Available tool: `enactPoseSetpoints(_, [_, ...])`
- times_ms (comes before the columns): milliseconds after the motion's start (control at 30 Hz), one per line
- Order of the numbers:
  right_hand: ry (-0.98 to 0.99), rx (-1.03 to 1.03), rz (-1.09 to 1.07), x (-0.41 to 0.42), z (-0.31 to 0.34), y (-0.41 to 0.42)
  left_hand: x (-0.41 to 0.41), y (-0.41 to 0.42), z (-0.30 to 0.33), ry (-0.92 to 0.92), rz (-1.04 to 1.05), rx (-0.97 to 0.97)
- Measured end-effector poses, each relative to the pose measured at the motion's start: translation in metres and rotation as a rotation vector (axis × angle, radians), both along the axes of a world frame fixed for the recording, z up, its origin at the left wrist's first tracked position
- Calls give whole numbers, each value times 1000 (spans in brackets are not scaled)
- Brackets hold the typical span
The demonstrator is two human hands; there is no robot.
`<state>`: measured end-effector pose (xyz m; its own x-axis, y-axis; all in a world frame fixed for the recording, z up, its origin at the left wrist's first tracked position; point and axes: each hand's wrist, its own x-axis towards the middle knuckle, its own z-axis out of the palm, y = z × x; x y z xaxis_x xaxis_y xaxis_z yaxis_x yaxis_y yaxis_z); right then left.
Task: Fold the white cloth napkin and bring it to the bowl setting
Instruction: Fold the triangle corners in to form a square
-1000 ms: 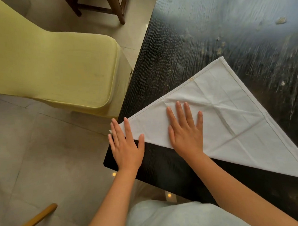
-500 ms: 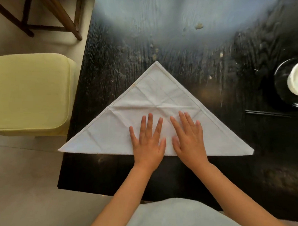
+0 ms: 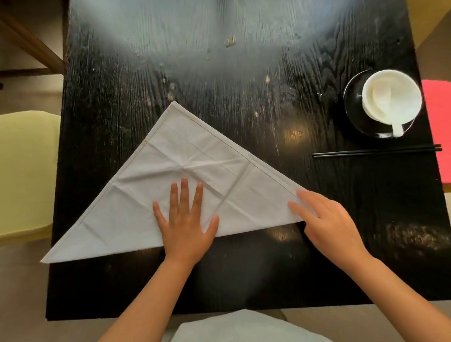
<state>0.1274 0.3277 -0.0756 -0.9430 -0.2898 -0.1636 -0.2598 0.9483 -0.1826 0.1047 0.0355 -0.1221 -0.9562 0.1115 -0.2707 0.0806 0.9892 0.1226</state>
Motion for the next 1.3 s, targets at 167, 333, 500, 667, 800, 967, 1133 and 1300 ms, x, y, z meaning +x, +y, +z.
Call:
enactPoseSetpoints(167, [162,-68,133,-24,4,20,-1,0,-1,17,3,11])
enactPoseSetpoints(333, [-33,-368,18,-66,48,13,-1,0,0,30,16,28])
enactPoseSetpoints(500, [-299,-787,-167,-124,93,-35,0,-4,0,-18,14,39])
enactPoseSetpoints(667, [-399,-738,-335,-185,62,-107,3,-7,3,10,61,126])
enactPoseSetpoints(800, [-410,-693,-361,-213,30,-156,6,-9,5,76,62,237])
enactPoseSetpoints(967, [-310,-578,-460,-221,-7,-187,8,-8,3,120,31,248])
enactPoseSetpoints(1133, [-99,-426,-440,-216,-21,-200,6,-6,1,97,-4,154])
enactPoseSetpoints(1300, [34,-316,-374,-214,-27,-201,5,-4,-1,68,-6,110])
